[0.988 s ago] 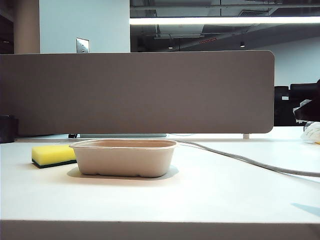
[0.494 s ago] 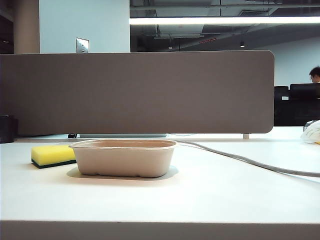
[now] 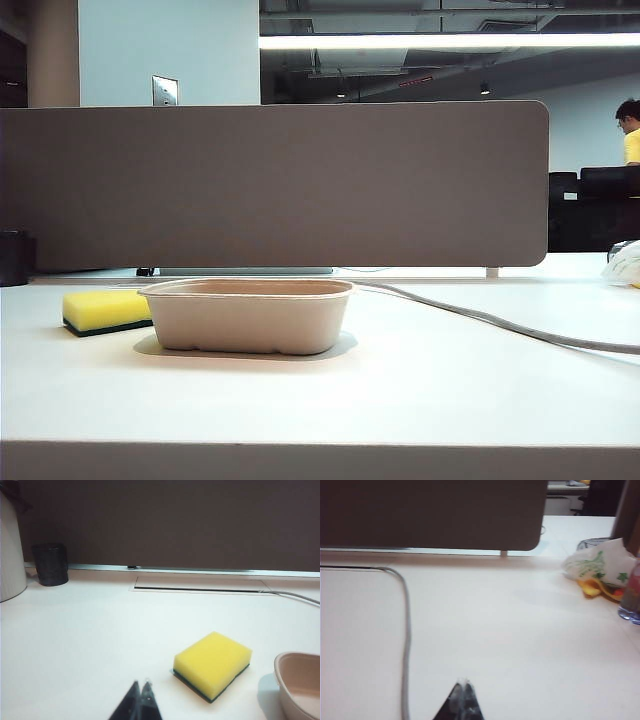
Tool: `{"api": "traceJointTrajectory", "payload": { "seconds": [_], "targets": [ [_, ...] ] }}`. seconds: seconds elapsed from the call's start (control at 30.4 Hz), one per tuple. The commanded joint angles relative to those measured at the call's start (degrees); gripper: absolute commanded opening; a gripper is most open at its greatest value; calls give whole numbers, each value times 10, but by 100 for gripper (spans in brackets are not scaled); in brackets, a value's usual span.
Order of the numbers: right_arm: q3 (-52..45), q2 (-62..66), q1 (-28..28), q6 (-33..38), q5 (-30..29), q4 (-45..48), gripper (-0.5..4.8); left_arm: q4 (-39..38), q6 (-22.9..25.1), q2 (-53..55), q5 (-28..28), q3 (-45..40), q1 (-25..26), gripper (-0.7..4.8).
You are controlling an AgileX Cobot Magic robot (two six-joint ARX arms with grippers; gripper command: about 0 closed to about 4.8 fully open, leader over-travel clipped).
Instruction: Take out the cleaning sponge from the paper lunch box and place it on the table.
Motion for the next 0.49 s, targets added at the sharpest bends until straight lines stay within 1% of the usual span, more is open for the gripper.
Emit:
{"api": "traceJointTrajectory", "payload": {
  "seconds": [0.03, 0.36, 0.49],
  "targets": [
    [0, 0, -9, 0, 0, 8, -5, 4, -3, 0, 0, 1, 0, -5],
    [0, 0, -13, 0, 0, 8, -5, 4, -3, 0, 0, 1, 0, -5],
    [0, 0, -27, 0, 0, 8, -5, 4, -3, 0, 0, 1, 0, -5]
  ]
}}
